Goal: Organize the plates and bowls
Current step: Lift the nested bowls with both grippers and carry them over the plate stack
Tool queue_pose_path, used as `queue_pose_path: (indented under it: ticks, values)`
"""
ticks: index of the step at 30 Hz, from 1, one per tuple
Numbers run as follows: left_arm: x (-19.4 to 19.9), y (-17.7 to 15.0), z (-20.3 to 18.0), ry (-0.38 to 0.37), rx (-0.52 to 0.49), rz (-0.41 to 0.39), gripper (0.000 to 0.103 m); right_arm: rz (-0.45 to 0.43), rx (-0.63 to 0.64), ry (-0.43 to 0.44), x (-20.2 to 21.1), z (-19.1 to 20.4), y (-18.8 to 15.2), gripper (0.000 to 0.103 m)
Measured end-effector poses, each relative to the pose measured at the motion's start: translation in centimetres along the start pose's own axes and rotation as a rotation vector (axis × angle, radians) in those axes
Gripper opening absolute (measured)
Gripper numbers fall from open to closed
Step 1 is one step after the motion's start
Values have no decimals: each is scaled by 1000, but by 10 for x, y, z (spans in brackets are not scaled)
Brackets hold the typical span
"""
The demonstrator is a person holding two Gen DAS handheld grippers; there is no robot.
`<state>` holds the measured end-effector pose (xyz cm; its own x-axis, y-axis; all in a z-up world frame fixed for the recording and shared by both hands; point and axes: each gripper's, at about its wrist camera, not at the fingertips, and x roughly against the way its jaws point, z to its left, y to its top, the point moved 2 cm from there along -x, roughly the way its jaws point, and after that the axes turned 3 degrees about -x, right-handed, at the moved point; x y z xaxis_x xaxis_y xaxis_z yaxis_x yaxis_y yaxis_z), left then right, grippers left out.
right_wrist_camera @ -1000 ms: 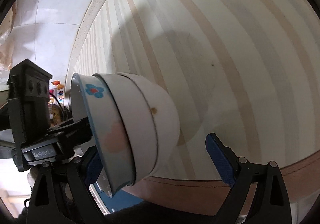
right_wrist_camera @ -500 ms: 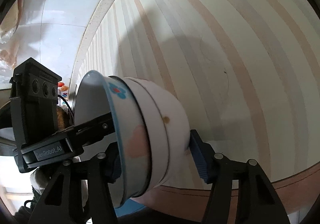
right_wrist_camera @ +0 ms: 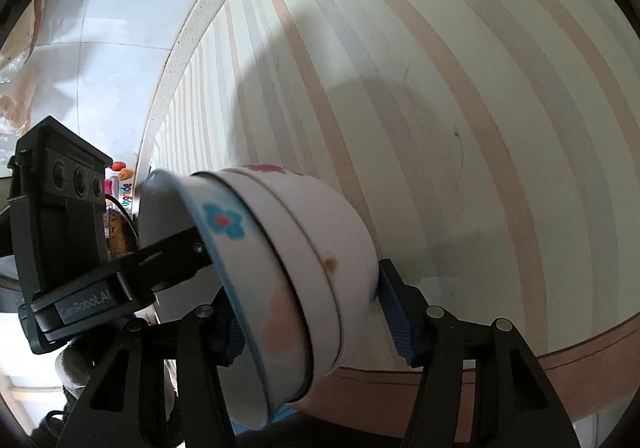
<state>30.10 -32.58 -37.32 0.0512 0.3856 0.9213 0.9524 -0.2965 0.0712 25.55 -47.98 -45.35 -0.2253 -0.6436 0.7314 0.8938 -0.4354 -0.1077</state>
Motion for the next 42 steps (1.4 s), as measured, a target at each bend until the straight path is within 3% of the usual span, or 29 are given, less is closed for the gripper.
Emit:
queue_pose_path:
  ticks: [12, 26, 33, 42]
  values:
    - [-2, -6, 10, -16, 28, 28, 52, 38, -11, -44, -8, 7, 1, 60]
    - [14, -8, 9, -2, 67, 19, 51, 60, -58, -15, -8, 18, 2, 60]
    - [41, -10, 17, -1, 98, -15, 51, 74, -24, -7, 3, 34, 0, 60]
    - [91, -20, 59, 26, 202, -84, 51, 135, 72, 15, -8, 93, -4, 60]
